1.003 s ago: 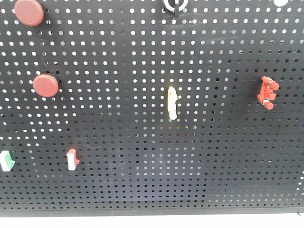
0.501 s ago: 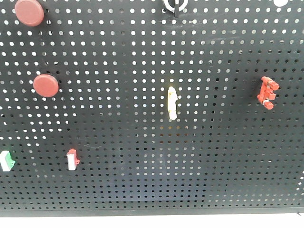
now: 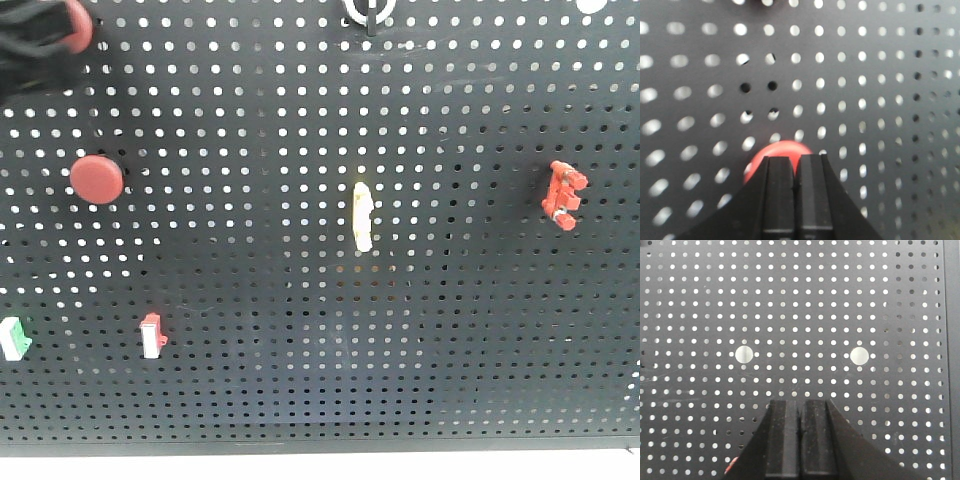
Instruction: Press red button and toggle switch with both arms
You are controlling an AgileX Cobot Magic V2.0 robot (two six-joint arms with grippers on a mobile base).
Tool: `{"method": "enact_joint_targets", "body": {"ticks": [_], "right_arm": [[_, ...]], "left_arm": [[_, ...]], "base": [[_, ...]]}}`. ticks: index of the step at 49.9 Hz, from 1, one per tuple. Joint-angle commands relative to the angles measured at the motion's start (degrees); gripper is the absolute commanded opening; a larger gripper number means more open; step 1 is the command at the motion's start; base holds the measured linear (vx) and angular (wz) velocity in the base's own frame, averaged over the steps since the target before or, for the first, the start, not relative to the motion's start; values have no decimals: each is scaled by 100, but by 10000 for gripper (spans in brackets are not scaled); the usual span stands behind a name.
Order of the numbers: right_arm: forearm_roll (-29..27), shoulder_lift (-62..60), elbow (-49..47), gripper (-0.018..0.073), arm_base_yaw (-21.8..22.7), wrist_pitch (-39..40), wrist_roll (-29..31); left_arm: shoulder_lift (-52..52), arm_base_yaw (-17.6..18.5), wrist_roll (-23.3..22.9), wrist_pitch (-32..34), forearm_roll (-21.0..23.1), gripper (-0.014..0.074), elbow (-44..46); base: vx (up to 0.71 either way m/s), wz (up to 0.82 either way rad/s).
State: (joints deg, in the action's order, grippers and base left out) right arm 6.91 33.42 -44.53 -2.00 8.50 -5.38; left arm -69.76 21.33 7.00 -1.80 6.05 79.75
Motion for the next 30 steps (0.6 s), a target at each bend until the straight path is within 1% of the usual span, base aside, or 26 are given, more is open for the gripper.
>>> {"method": "enact_joint_targets", "body": {"ticks": [1, 9, 16, 18, 23, 26, 30], "right_arm": [[33, 63, -199, -3, 35, 443, 27], [33, 63, -199, -3, 35, 469, 27], [28, 63, -199, -3, 35, 397, 22], [28, 63, -199, -3, 35, 403, 8], [37, 63, -199, -3, 35, 395, 8], [37, 63, -199, -3, 35, 395, 8], [37, 63, -199, -3, 35, 395, 8]], "left_arm": [[-149, 32, -12, 504, 75, 2, 270], [-173, 55, -12, 465, 79, 2, 272], [179, 127, 0, 339, 72, 2, 264], [304, 142, 0, 219, 72, 2, 264], [665, 163, 15, -384, 38, 2, 264], [809, 163, 9, -750, -103, 0, 243], [1063, 163, 4, -856, -305, 0, 61]], "base": [[0, 0], [0, 0], [0, 1], [0, 0], [0, 0], [0, 0], [0, 0]]}}
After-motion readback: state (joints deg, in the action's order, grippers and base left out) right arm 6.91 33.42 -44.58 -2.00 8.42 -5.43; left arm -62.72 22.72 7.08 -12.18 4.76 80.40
